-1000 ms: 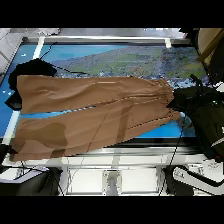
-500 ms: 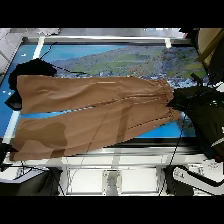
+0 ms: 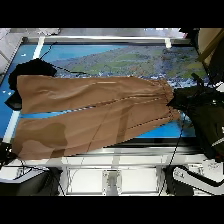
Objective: Fold the clothes and pants, and hang the long-sleeved shirts on hangers.
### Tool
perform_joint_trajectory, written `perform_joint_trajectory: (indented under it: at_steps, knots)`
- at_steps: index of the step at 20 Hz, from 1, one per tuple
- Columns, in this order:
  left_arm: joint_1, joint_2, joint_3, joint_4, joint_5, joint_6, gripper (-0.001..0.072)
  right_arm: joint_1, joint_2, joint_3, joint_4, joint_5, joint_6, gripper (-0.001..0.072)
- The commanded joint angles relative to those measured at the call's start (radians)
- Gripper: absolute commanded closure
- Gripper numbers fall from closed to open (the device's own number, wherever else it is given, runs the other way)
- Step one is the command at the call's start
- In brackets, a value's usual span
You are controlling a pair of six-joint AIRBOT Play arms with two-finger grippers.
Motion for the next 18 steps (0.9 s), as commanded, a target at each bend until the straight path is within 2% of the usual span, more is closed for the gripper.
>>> perform_joint_trajectory:
  at_steps: [1,3,6,8,10,14,18]
  knots:
    - [0.0,0.002,0.028,-0.007,-0.034,0.018,0.0692,-0.002,0.001,0.014,-0.008,0.018,0.004,0.0232]
    - [0.0,0.002,0.096,-0.027,-0.086,0.018,0.0693,-0.002,0.003,0.062,-0.061,0.049,0.004,0.0232]
    - [-0.014,0.006,0.202,-0.228,-0.129,0.096,0.0693,-0.002,0.023,0.152,-0.143,0.072,0.005,0.0232]
    - [-0.059,0.018,0.247,-0.369,-0.122,0.143,0.0694,-0.003,0.053,0.173,-0.204,0.072,0.005,0.0232]
    - [-0.137,0.025,0.27,-0.387,-0.077,0.151,0.0694,-0.023,0.072,0.147,-0.254,0.082,0.019,0.0233]
    - [-0.264,0.026,0.271,-0.389,-0.03,0.147,0.0694,-0.166,0.076,-0.064,-0.201,0.131,0.035,0.0233]
    - [-0.289,0.026,0.29,-0.475,0.016,0.149,0.0694,-0.221,0.076,-0.264,-0.095,0.01,0.032,0.023]
